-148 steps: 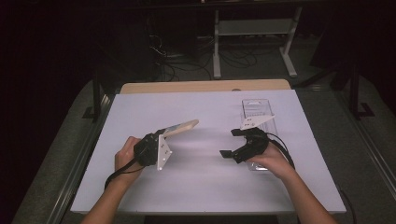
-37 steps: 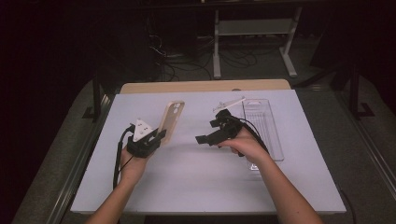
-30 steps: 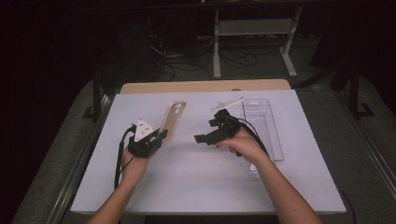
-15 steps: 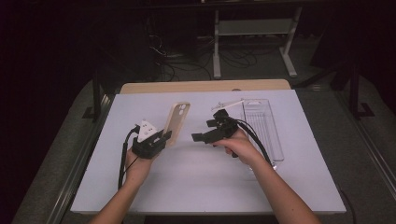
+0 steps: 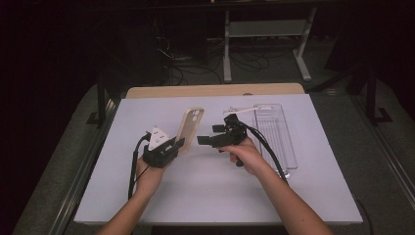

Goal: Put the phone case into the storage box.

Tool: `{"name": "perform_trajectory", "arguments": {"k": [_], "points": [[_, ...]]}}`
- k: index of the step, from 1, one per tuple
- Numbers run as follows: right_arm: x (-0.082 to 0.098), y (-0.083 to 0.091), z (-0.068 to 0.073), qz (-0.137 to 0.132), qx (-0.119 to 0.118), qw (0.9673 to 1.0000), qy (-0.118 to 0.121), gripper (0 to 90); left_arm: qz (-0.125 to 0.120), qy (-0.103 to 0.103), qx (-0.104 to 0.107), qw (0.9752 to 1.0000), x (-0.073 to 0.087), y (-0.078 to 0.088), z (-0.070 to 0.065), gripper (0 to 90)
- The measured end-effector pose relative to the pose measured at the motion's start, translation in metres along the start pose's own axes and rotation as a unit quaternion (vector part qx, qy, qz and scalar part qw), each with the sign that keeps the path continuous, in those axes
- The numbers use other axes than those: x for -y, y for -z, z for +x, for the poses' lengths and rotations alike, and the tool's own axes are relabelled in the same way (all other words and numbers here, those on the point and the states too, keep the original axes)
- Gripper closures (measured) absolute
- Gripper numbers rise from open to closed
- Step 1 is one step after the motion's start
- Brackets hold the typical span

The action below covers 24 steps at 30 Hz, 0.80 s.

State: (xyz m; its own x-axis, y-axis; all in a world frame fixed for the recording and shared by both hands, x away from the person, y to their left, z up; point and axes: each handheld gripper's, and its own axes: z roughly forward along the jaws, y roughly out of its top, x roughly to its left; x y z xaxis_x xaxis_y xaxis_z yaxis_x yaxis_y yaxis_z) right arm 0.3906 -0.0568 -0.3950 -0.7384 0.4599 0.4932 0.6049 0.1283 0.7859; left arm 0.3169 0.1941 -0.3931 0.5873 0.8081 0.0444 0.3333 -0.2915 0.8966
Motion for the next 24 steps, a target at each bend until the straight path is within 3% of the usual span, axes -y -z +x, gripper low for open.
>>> {"name": "perform_trajectory", "arguments": {"k": [10,21,24], "points": [[0.002,-0.004,-0.001,-0.02,-0.015,0.9995,-0.02,0.0,-0.005,0.006,-0.001,1.0,-0.002,-0.005,-0.01,79.0],[0.002,-0.004,-0.001,-0.041,-0.026,0.998,-0.039,0.0,-0.002,-0.004,0.004,1.0,-0.004,-0.009,-0.022,79.0],[0.003,-0.004,-0.001,-0.043,-0.027,0.9977,-0.044,0.0,-0.003,0.006,0.012,0.9999,-0.005,-0.01,-0.025,79.0]]}}
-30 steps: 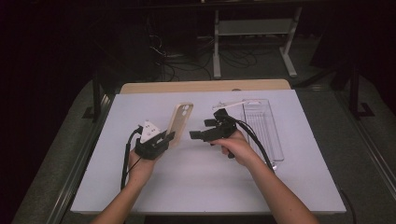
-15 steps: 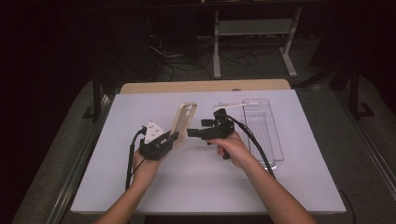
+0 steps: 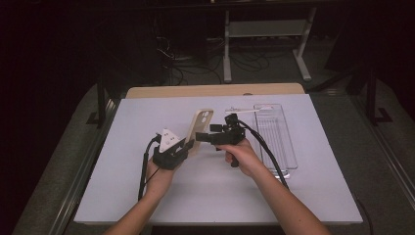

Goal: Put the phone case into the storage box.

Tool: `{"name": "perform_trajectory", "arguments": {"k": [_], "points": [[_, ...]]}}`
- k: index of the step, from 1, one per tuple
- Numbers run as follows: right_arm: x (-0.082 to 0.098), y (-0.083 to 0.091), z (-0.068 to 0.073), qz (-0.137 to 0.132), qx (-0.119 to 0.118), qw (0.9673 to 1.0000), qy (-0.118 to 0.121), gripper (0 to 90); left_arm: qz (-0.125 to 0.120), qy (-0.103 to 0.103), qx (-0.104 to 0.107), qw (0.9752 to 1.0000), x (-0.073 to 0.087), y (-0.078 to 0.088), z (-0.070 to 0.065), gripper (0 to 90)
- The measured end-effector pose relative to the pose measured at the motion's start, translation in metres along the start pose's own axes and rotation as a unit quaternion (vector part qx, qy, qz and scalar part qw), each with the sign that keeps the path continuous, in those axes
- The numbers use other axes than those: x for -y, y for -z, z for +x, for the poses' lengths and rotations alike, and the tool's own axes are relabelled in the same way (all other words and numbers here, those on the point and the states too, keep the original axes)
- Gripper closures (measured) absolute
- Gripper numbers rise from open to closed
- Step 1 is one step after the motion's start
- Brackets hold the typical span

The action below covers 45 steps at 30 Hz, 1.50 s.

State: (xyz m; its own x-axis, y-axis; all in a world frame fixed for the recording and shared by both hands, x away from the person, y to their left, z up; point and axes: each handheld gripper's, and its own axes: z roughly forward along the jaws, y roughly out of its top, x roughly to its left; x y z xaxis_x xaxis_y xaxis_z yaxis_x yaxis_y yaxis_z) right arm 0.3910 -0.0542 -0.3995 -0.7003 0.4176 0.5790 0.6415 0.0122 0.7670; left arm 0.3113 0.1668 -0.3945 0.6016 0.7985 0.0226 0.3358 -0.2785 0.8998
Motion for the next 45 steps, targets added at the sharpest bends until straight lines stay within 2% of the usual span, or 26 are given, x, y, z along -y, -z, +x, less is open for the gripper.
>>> {"name": "perform_trajectory", "arguments": {"k": [10,15,17,23,24,33,37,45], "points": [[0.001,-0.002,-0.001,-0.006,-0.001,1.0,-0.007,0.0,-0.001,-0.007,0.012,0.9999,-0.001,-0.004,-0.01,79.0],[0.003,-0.003,-0.003,-0.015,0.001,0.9998,-0.011,0.0,-0.004,-0.001,0.02,0.9998,-0.001,-0.004,-0.015,79.0],[0.003,-0.002,-0.003,-0.015,0.002,0.9997,-0.018,0.0,-0.001,-0.004,0.023,0.9997,-0.001,-0.004,-0.017,79.0],[0.004,-0.003,-0.003,-0.025,0.004,0.9995,-0.017,0.0,0.0,-0.012,0.031,0.9995,-0.001,-0.005,-0.024,79.0],[0.004,-0.003,-0.003,-0.026,0.004,0.9995,-0.017,0.0,0.003,-0.017,0.03,0.9994,-0.001,-0.005,-0.024,79.0],[0.005,-0.004,-0.003,-0.022,0.007,0.9995,-0.023,0.4,0.003,-0.016,0.033,0.9993,0.0,-0.006,-0.026,78.9],[0.005,-0.003,-0.002,-0.023,0.008,0.9993,-0.029,4.3,0.006,-0.018,0.035,0.9992,0.0,-0.007,-0.026,79.0],[0.006,-0.002,-0.001,-0.028,0.01,0.9994,-0.019,9.7,0.007,-0.018,0.034,0.9992,0.0,-0.007,-0.026,78.9]]}}
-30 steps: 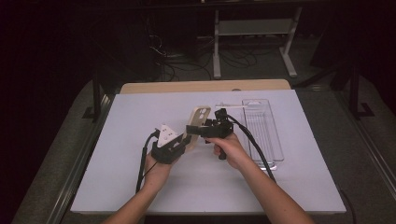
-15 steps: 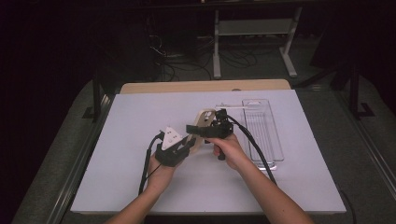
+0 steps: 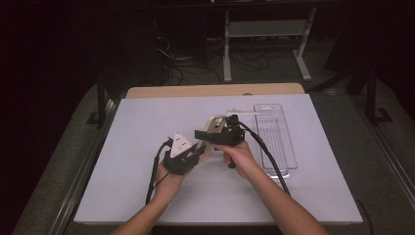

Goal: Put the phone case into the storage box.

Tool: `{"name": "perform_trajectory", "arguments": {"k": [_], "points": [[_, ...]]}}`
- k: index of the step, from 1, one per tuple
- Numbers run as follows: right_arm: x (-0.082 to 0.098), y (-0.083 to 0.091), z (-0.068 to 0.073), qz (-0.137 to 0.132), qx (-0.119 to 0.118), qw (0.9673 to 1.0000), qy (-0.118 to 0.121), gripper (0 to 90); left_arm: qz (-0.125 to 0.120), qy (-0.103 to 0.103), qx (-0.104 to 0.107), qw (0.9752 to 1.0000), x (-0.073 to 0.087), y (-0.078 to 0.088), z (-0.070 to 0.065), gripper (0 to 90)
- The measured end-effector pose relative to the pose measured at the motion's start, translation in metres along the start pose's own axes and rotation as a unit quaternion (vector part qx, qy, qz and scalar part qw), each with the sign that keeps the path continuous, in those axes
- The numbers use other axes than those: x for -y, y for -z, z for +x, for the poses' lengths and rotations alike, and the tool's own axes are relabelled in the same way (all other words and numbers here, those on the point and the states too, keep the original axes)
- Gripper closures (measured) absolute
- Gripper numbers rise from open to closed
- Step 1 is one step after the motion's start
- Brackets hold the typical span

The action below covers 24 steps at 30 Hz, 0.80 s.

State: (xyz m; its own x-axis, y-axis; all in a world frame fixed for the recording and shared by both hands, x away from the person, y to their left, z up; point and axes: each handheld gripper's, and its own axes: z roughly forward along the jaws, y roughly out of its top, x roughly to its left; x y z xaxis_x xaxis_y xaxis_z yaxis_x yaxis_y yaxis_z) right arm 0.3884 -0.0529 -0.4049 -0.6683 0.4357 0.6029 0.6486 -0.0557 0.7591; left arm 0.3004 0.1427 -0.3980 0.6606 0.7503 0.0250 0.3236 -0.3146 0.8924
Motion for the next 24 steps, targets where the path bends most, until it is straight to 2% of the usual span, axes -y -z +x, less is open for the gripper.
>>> {"name": "perform_trajectory", "arguments": {"k": [8,14,17,19,20,23,24], "points": [[0.0,0.0,0.0,-0.001,0.002,1.0,-0.001,10.5,-0.002,0.001,0.001,1.0,0.0,-0.001,0.001,76.8],[0.0,0.0,0.0,-0.002,0.002,1.0,0.0,10.6,-0.004,0.007,0.004,1.0,0.0,-0.001,0.003,62.4],[0.0,0.001,-0.001,-0.002,0.004,1.0,0.0,10.5,0.004,0.003,0.011,0.9999,0.0,0.0,0.005,58.9],[-0.001,0.001,-0.001,0.0,0.006,1.0,-0.001,10.6,0.005,0.007,0.016,0.9998,0.0,0.0,0.006,55.1],[-0.001,0.001,-0.001,0.0,0.007,1.0,0.0,10.6,0.015,0.0,0.02,0.9997,0.0,0.001,0.008,53.7],[-0.001,0.002,-0.002,-0.001,0.008,1.0,0.0,10.6,0.021,0.003,0.027,0.9994,0.0,0.003,0.012,51.9],[-0.001,0.002,-0.002,-0.002,0.009,1.0,0.001,10.6,0.026,-0.002,0.029,0.9992,0.0,0.004,0.014,50.9]]}}
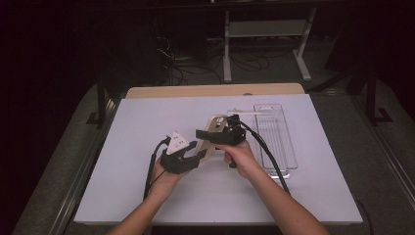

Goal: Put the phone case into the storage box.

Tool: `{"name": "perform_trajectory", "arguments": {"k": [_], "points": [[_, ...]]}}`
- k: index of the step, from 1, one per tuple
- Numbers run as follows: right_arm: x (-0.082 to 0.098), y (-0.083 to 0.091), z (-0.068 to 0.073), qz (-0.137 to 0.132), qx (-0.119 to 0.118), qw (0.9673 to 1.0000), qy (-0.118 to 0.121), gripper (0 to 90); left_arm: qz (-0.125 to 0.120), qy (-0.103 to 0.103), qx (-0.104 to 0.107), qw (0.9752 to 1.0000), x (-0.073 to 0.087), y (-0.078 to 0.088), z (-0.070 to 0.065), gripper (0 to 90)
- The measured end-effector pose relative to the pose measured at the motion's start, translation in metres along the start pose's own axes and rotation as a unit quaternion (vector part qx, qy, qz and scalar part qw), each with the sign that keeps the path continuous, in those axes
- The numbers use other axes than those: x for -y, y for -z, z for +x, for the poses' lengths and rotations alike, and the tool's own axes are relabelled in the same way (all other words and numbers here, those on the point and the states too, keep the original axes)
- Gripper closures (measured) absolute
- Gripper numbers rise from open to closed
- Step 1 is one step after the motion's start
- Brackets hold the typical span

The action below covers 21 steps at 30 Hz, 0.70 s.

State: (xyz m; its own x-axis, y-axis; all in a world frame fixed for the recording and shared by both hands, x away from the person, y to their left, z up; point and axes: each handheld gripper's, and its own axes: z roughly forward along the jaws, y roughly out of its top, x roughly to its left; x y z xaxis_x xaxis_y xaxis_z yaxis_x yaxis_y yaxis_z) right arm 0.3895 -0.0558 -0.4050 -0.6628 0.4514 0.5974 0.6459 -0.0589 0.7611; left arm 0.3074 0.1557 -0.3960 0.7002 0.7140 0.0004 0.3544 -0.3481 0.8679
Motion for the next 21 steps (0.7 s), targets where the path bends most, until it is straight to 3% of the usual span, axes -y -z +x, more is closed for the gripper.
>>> {"name": "perform_trajectory", "arguments": {"k": [5,9,14,18,21], "points": [[0.0,0.001,-0.001,0.001,0.006,1.0,0.002,10.7,0.008,0.012,0.027,0.9995,0.003,0.006,0.008,45.3],[-0.001,0.002,0.0,0.0,0.007,1.0,0.0,10.7,0.018,-0.001,0.045,0.9988,0.003,0.017,0.015,41.4],[-0.001,0.003,-0.001,0.0,0.012,0.9999,0.006,10.8,0.016,-0.002,0.06,0.9981,0.004,0.029,0.026,36.0],[-0.001,0.004,-0.001,0.0,0.013,0.9999,0.01,10.8,0.023,-0.011,0.082,0.9963,0.012,0.035,0.035,29.0],[-0.002,0.006,-0.001,-0.002,0.013,0.9999,0.011,10.9,0.025,-0.015,0.086,0.9959,0.021,0.042,0.041,24.4]]}}
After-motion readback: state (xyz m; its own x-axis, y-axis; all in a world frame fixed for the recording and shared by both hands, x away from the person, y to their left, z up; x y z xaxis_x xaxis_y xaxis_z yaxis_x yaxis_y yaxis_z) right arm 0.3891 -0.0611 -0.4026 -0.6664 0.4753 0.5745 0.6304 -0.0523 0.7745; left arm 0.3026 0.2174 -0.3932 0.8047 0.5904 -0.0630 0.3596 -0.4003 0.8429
